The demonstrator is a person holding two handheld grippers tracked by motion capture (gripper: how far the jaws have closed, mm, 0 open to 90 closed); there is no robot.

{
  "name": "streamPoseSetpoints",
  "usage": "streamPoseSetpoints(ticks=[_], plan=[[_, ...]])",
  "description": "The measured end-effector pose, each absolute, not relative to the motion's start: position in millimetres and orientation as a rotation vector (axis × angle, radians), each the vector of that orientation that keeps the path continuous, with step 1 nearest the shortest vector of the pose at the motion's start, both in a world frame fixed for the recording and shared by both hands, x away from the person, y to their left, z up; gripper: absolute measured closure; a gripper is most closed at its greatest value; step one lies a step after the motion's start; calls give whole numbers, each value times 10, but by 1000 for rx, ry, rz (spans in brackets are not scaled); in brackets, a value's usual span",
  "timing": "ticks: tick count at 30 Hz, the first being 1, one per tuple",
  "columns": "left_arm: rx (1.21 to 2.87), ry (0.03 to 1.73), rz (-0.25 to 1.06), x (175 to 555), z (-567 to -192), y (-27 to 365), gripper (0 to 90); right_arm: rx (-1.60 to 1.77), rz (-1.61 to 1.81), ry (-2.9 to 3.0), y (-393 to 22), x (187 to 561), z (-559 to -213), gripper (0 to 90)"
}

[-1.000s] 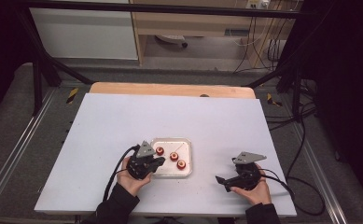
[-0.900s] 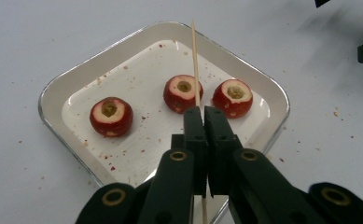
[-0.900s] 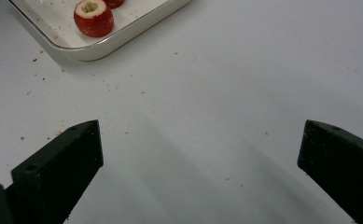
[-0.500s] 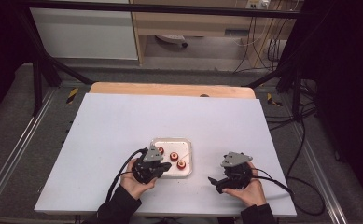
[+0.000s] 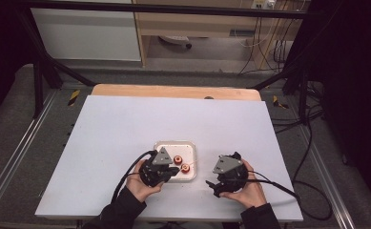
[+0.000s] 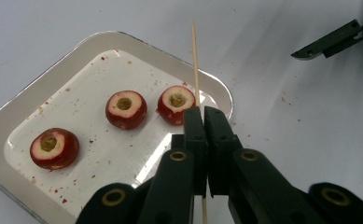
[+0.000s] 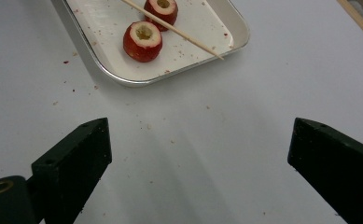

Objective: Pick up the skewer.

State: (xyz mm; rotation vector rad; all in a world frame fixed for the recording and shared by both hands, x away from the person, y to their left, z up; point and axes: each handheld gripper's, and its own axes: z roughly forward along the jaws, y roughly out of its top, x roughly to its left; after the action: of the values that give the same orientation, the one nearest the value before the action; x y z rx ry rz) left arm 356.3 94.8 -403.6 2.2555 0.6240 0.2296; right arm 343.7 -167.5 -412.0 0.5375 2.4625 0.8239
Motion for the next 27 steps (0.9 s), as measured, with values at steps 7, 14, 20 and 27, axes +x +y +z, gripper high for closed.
streamPoseSetpoints(ticks=[7, 14, 20, 27], plan=[[2295, 591, 217, 3570, -4036, 841, 883, 384, 743, 2482, -1538, 3425, -4041, 150], [2342, 553, 209, 3578, -4040, 737, 883, 205, 678, 2489, -1455, 3392, -4061, 260], [2370, 514, 202, 3571, -4018, 619, 883, 62, 636, 2487, -1408, 3385, -4115, 357], [2395, 463, 199, 3538, -3995, 460, 883, -73, 583, 2469, -1417, 3366, -4131, 468]])
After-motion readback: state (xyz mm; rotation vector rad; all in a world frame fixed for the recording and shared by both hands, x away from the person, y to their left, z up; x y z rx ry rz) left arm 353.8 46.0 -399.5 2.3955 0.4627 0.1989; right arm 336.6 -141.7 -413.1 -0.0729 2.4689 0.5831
